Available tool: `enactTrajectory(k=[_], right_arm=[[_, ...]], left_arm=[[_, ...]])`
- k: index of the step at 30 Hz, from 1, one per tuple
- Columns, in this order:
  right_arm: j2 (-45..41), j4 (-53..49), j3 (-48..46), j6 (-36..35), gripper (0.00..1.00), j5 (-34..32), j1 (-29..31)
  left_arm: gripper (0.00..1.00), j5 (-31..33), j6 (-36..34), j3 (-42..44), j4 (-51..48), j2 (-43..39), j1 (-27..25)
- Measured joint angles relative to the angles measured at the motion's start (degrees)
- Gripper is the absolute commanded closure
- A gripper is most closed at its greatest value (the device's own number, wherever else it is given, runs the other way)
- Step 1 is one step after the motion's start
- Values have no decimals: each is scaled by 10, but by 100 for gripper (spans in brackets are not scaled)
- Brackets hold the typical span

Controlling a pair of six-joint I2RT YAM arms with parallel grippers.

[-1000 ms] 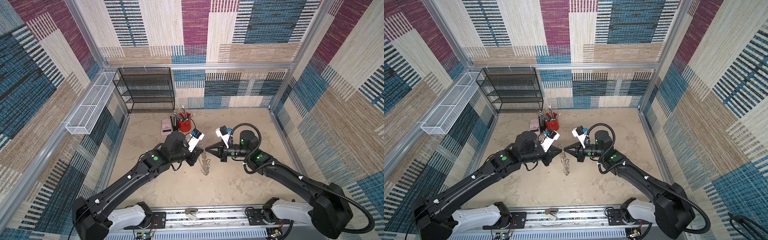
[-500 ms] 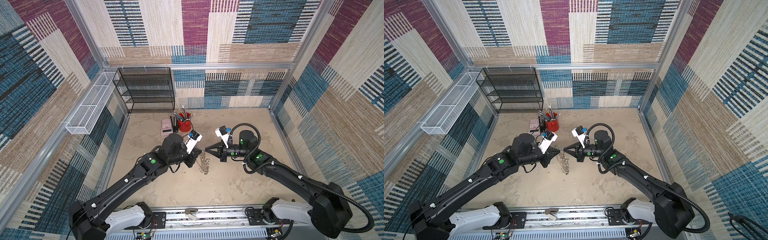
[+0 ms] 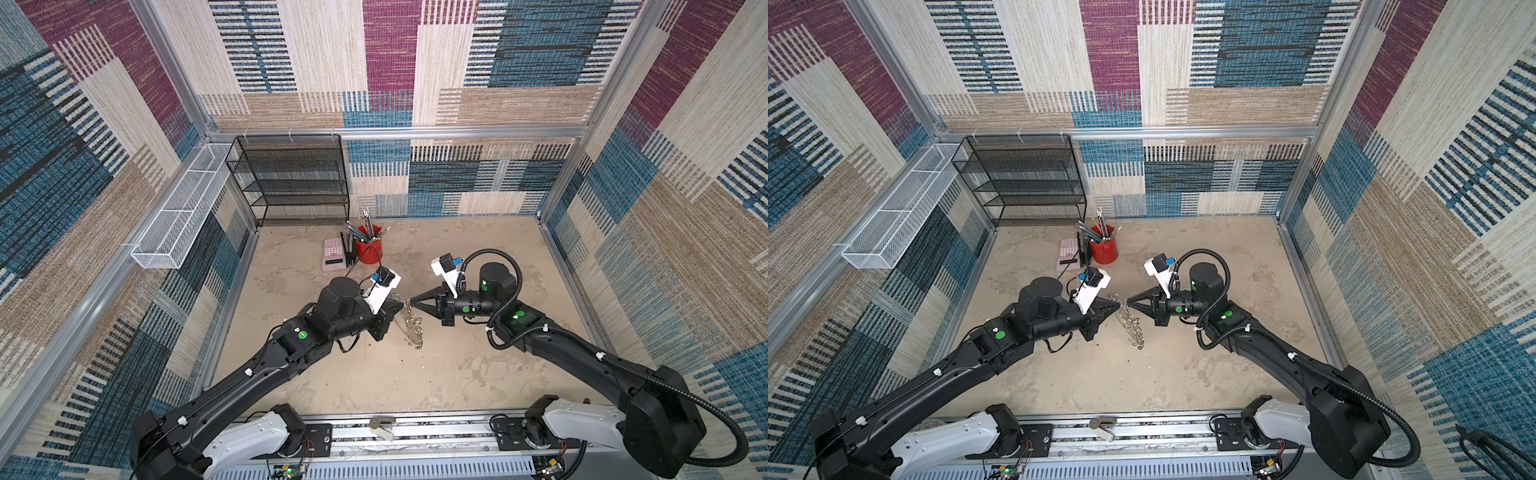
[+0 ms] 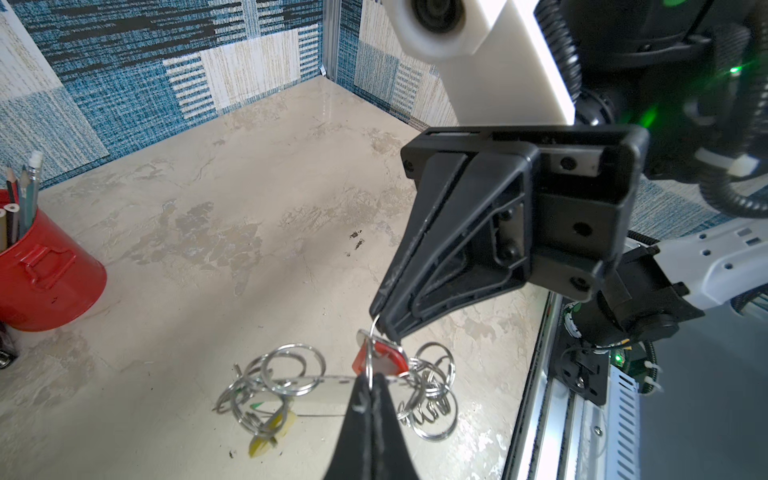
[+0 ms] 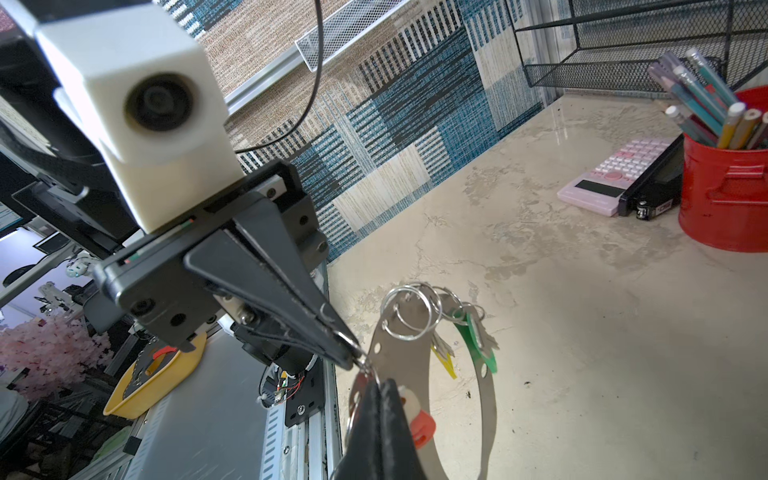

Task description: Put the keys on the keyring

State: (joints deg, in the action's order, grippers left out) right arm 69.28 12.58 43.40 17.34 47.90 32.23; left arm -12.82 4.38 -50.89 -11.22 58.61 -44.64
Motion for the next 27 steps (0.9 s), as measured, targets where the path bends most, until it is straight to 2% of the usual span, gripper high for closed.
enactTrajectory(k=[27], right_arm=[[-23,-8,-11,13,100,31,-1]], left_arm=[[100,7,19,171,286,-61,-19]])
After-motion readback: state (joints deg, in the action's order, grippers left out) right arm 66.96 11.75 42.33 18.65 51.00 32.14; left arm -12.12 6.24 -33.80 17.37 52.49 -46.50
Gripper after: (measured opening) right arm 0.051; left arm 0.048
